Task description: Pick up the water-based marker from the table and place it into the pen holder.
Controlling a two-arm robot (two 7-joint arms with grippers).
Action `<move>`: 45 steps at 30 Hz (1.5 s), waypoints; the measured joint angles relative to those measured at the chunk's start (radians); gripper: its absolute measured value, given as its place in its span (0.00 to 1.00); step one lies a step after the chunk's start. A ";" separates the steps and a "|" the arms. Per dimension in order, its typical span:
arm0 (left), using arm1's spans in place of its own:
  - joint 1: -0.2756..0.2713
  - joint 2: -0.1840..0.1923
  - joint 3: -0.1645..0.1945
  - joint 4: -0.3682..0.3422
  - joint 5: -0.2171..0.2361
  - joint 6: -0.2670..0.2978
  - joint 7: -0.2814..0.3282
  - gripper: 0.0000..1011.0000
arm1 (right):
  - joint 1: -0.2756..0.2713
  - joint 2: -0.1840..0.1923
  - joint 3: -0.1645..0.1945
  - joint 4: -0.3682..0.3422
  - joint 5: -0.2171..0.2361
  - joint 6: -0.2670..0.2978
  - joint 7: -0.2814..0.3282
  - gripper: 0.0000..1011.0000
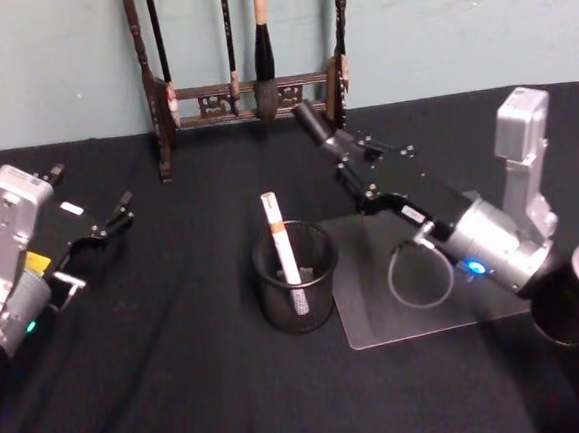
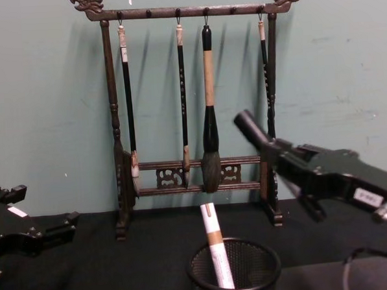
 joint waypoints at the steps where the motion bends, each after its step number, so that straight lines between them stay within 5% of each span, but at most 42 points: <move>1: 0.000 0.000 0.000 0.000 0.000 0.000 0.000 0.99 | 0.005 -0.004 -0.006 0.007 0.004 -0.004 0.006 0.19; 17: 0.000 0.000 0.000 0.000 0.000 0.000 0.000 0.99 | 0.044 -0.047 -0.083 0.095 0.063 -0.024 0.060 0.19; 45: 0.000 0.000 0.000 0.000 0.000 0.000 0.000 0.99 | 0.051 -0.038 -0.153 0.131 0.084 -0.022 0.035 0.19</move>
